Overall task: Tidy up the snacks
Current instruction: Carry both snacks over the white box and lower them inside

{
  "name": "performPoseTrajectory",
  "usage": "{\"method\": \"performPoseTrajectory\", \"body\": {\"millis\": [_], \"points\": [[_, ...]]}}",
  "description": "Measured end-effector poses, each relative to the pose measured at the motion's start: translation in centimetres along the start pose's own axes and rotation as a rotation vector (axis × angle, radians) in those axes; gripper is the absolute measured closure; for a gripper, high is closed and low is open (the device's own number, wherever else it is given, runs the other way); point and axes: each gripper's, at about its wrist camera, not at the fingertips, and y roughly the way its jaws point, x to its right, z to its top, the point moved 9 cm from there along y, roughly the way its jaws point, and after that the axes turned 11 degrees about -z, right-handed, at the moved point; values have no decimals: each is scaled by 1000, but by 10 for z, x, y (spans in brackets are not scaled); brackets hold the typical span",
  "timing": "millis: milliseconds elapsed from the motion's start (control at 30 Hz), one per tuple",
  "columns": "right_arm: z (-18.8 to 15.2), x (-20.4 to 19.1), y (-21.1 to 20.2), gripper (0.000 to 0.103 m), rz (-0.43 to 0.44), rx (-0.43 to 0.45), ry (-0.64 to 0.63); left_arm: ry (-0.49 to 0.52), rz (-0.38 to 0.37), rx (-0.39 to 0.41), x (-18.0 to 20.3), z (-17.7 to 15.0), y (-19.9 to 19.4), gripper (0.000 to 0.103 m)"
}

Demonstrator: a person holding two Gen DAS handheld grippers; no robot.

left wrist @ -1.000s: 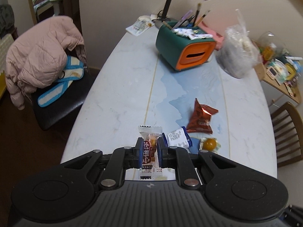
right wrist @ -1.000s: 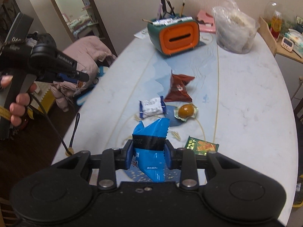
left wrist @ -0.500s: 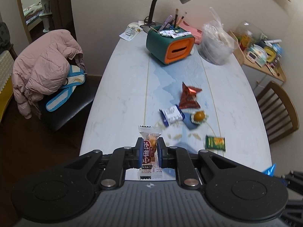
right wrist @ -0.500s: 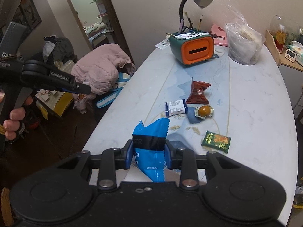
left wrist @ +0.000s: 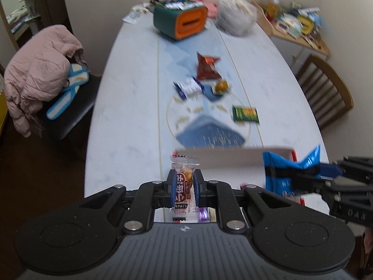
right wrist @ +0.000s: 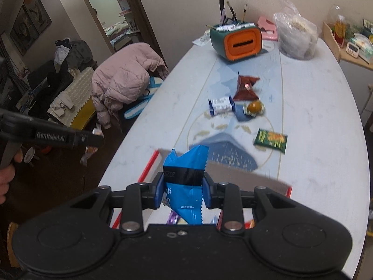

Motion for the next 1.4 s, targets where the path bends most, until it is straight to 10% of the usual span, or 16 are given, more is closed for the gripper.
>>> {"method": "performPoseTrajectory", "body": {"millis": [533, 1400], "points": [[-80, 15, 42, 72, 13, -146, 41, -46, -52, -187, 33, -91, 79, 89], [-143, 8, 98, 71, -32, -293, -8, -13, 14, -302, 31, -137, 170, 88]]}}
